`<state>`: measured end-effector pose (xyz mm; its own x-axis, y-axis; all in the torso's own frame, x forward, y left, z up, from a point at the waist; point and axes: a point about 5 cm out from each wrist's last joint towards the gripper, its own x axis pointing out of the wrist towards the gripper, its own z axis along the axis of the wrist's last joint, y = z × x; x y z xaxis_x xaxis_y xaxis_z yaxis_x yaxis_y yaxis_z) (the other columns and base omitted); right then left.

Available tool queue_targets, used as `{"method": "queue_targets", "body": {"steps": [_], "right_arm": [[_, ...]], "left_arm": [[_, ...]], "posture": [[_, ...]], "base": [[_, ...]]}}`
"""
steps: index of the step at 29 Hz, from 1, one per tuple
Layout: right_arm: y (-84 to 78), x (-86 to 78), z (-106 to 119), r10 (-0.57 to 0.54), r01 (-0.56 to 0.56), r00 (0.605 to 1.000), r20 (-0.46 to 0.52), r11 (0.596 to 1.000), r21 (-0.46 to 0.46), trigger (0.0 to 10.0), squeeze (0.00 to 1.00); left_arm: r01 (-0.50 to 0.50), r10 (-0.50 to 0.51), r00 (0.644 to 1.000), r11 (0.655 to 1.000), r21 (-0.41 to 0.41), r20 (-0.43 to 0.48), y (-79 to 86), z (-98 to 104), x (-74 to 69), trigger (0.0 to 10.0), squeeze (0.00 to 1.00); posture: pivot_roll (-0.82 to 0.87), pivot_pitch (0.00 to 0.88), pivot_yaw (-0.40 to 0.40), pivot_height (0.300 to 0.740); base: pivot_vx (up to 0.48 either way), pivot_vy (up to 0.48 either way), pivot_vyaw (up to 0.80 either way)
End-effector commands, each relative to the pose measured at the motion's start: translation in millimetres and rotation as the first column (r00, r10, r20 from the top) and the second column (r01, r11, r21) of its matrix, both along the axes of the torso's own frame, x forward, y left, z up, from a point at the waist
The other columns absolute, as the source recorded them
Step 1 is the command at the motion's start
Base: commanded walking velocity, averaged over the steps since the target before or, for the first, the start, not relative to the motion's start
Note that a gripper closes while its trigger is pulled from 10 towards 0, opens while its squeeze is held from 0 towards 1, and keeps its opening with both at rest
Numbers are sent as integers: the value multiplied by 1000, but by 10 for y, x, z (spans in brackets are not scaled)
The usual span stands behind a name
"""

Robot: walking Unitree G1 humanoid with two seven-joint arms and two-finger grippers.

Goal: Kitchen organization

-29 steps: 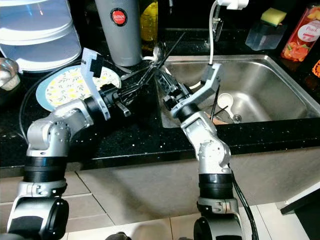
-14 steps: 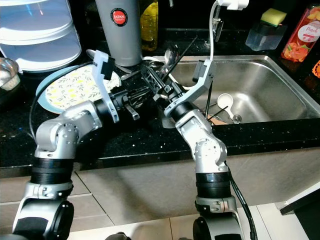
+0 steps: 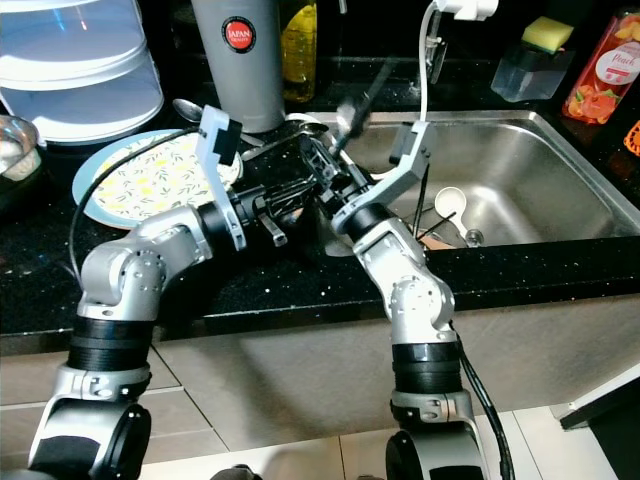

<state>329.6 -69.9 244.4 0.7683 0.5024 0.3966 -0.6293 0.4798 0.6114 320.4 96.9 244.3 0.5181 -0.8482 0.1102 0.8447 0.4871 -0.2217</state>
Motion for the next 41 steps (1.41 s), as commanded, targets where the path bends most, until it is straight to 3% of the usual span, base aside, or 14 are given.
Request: {"method": "queue_targets", "body": {"steps": [1, 6, 7, 9, 10, 11, 15, 22, 26, 31, 35, 37, 38, 41], "right_arm": [[21, 25, 18, -8, 8, 1000, 1, 1000, 12, 0, 0], [22, 44, 11, -10, 10, 1000, -2, 1000, 2, 0, 0], [23, 54, 2, -15, 15, 1000, -8, 1000, -7, 10000, 0], [18, 70, -7, -27, 27, 1000, -16, 1000, -16, 10000, 0], [-4, 99, -16, -52, 51, 998, -29, 998, -24, 10000, 0], [-33, 132, -23, -82, 81, 996, -41, 996, -30, 10000, 0], [-78, 175, -28, -119, 117, 991, -59, 993, -32, 10000, 0], [-460, 503, -94, -382, 368, 909, -169, 923, -110, 10000, 0], [-637, 622, -136, -465, 441, 860, -208, 884, -154, 10000, 0], [-685, 690, -218, -535, 470, 824, -188, 830, -302, 10000, 0], [-687, 752, -349, -615, 472, 776, -137, 712, -520, 10000, 0], [-671, 769, -415, -624, 445, 771, -127, 670, -594, 10000, 153], [-649, 782, -482, -619, 408, 774, -133, 648, -644, 10000, 1000], [-628, 791, -549, -608, 363, 779, -155, 638, -679, 10000, 1000]], "left_arm": [[-50, 50, 999, 999, 7, 14, 28, -21, 6, 10000, 0], [-149, 148, 988, 989, 9, 54, 48, -29, 65, 10000, 0], [-179, 178, 982, 984, 11, 59, 54, -33, 91, 10000, 1000], [-224, 224, 973, 975, -10, 49, 85, -10, 128, 10000, 1000], [-273, 275, 961, 960, -56, 35, 149, 40, 160, 10000, 416], [-306, 309, 951, 948, -89, 13, 209, 77, 175, 10000, 0], [-322, 326, 945, 939, -120, 17, 260, 125, 158, 10000, 0], [-208, 233, 964, 961, -182, 129, 371, 280, -226, 10000, 0], [-262, 265, 947, 964, -42, 180, 445, 288, -343, 10000, 0], [-458, 434, 871, 887, 59, 230, 649, 324, -292, 10000, 0], [-575, 554, 804, 817, 43, 217, 766, 379, -248, 10000, 0], [-597, 577, 789, 801, 42, 212, 780, 385, -246, 10000, 8], [-629, 609, 768, 776, 49, 198, 795, 384, -240, 10000, 129], [-670, 653, 737, 739, 68, 174, 816, 379, -225, 10000, 86]], "posture": [[169, 0, -40, 740], [171, 0, -43, 740], [172, 0, -48, 740], [175, 0, -53, 740], [175, 0, -54, 740], [175, 0, -54, 740], [176, 2, -58, 740], [196, 21, -76, 740], [228, 36, -97, 740], [241, 49, -109, 740], [254, 54, -115, 740], [256, 58, -122, 740], [258, 60, -126, 740], [262, 61, -133, 740]], "base": [[0, 0, 0], [0, 0, 0], [0, 0, 0], [0, 0, 0], [0, 0, 0], [0, 0, 0], [0, 0, 0], [0, 0, 0], [0, 0, 0], [0, 0, 0], [0, 0, 0], [0, 0, 0], [0, 0, 0], [0, 0, 0]]}}
